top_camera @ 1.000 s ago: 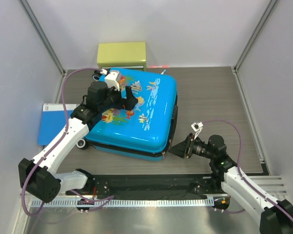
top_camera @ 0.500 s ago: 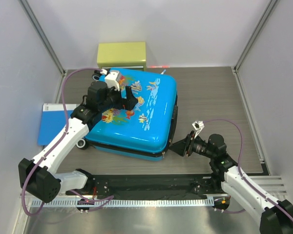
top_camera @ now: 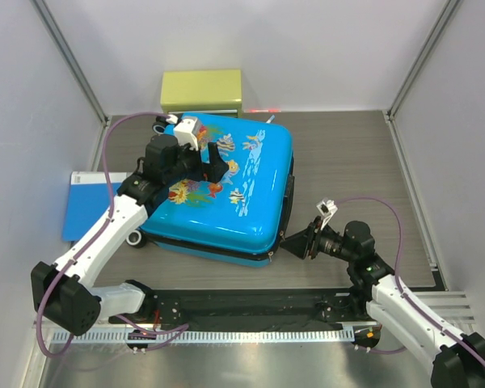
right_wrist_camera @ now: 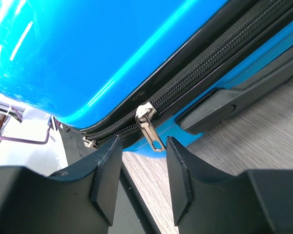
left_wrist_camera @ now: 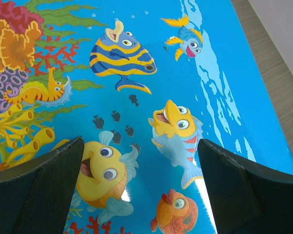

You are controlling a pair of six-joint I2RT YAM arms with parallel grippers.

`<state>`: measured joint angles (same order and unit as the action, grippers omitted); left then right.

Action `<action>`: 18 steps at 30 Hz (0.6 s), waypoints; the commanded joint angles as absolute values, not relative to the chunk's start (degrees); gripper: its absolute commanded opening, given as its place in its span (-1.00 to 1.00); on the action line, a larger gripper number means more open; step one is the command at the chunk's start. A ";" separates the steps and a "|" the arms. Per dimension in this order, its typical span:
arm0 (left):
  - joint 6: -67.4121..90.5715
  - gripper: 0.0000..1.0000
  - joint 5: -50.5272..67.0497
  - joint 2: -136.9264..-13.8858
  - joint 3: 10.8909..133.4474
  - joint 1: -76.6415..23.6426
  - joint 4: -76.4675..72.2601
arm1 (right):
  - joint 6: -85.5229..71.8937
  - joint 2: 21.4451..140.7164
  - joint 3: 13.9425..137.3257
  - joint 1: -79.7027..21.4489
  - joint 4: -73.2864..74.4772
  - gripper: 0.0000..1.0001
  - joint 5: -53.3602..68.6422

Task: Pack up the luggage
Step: Zip the luggage at the center of the board.

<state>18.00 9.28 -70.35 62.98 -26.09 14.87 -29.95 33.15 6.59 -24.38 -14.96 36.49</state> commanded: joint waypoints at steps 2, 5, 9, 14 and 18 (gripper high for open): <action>19.34 0.97 11.16 -72.16 61.70 -25.75 19.60 | -28.48 33.66 9.32 -25.66 -15.21 -0.11 35.51; 19.42 0.97 11.16 -72.16 61.70 -25.75 19.51 | -28.21 33.84 9.49 -26.54 -15.03 -0.11 34.55; 19.42 0.97 11.25 -72.42 61.70 -25.84 19.51 | -27.51 34.19 9.93 -27.68 -14.59 -0.15 32.96; 19.42 0.97 11.34 -72.51 61.79 -25.75 19.42 | -26.98 35.07 10.90 -28.74 -14.59 -0.22 31.47; 19.51 0.97 11.34 -72.69 61.79 -25.75 19.51 | -26.89 36.38 11.34 -28.92 -14.06 -0.53 30.67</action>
